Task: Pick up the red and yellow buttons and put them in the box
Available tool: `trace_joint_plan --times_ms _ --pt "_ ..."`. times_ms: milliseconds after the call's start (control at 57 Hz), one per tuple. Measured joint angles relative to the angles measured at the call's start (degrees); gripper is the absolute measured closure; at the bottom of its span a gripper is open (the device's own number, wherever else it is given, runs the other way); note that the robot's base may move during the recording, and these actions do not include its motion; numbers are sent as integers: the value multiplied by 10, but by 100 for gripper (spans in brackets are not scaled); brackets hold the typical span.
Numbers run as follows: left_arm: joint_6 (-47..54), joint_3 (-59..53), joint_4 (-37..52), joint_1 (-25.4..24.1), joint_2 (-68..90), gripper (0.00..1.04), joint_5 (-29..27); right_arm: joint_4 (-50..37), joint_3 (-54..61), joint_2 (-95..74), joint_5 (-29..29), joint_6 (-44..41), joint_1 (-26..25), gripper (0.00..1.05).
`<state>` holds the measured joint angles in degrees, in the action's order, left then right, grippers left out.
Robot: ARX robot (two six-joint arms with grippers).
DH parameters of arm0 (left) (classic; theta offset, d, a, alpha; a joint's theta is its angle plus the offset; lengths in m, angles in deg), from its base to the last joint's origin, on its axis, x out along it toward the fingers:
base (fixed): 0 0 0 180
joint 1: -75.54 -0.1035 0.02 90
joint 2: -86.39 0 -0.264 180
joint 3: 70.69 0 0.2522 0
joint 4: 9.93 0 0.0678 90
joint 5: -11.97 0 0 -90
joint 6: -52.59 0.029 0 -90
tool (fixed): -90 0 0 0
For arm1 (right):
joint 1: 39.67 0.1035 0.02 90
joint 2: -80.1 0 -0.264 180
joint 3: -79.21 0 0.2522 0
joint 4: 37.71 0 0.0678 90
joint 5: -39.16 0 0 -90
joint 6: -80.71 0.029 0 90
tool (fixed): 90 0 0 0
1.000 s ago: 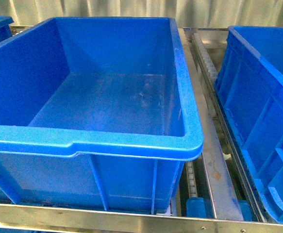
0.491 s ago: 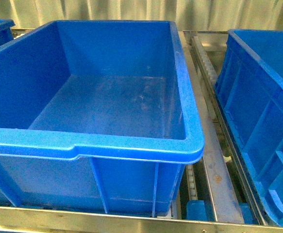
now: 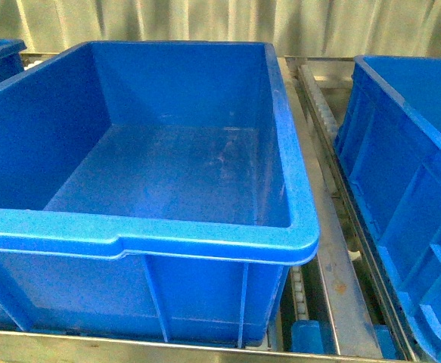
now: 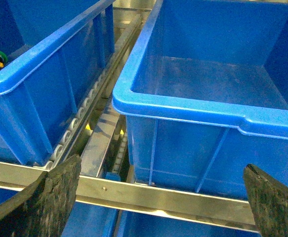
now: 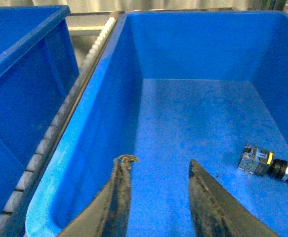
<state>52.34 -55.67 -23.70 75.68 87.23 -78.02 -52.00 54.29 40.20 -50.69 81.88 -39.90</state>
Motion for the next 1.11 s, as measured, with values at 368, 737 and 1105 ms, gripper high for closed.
trace_joint_plan --times_ms 368,737,1105 --pt "0 0 0 0 0 8 0 33 63 99 -1 -8 0 101" --pt "0 0 0 0 0 8 0 85 88 178 -1 -8 0 101" --pt "0 0 0 0 0 8 0 129 99 248 -2 -9 1 101"
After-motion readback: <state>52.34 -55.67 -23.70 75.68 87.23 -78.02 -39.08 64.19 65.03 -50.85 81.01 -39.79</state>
